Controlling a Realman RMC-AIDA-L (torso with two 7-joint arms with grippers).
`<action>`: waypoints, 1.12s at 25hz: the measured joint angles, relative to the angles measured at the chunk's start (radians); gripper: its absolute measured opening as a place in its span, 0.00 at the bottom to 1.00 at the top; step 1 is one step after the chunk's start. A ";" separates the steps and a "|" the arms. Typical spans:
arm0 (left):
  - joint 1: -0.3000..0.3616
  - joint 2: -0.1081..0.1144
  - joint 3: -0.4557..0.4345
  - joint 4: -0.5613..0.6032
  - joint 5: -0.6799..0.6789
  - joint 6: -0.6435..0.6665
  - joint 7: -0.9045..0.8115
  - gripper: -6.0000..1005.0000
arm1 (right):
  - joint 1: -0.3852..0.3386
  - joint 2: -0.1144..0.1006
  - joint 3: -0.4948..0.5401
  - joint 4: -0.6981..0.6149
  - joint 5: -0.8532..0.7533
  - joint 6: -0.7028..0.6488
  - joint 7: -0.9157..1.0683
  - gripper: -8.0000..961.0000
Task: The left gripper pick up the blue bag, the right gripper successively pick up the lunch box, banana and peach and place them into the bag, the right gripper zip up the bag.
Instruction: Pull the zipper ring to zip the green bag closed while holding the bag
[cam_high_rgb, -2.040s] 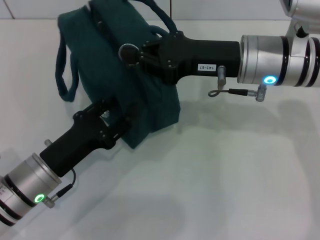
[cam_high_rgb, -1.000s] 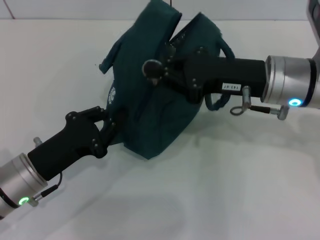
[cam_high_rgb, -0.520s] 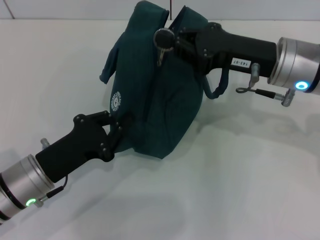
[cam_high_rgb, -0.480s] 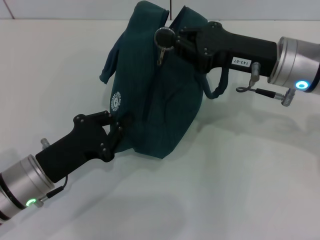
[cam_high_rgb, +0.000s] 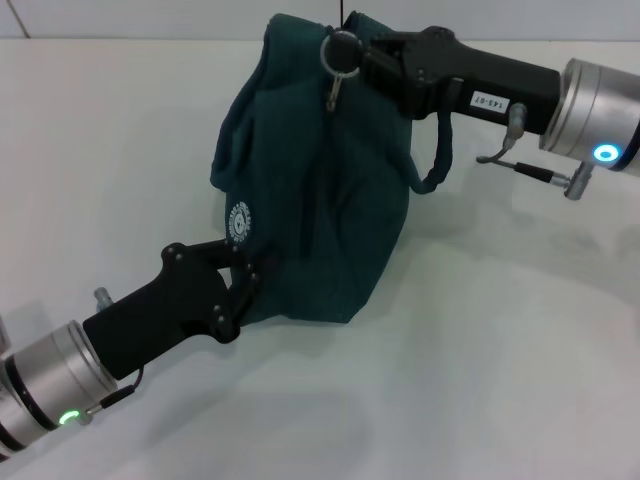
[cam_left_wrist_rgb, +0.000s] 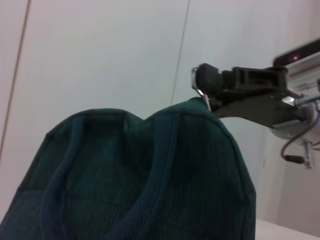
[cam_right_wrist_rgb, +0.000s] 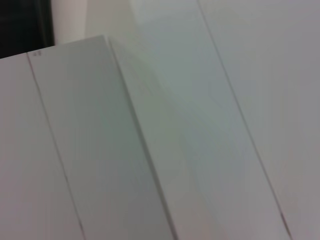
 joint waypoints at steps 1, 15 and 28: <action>0.000 0.000 0.001 0.000 0.000 0.000 0.001 0.08 | 0.001 0.000 0.005 0.005 0.000 0.003 0.000 0.05; -0.025 -0.002 0.013 -0.008 0.002 0.000 -0.011 0.17 | 0.012 0.000 0.009 0.035 -0.006 0.037 -0.001 0.05; -0.084 -0.013 0.008 -0.062 -0.056 0.027 -0.008 0.45 | 0.013 0.000 -0.003 0.041 -0.008 0.028 -0.003 0.05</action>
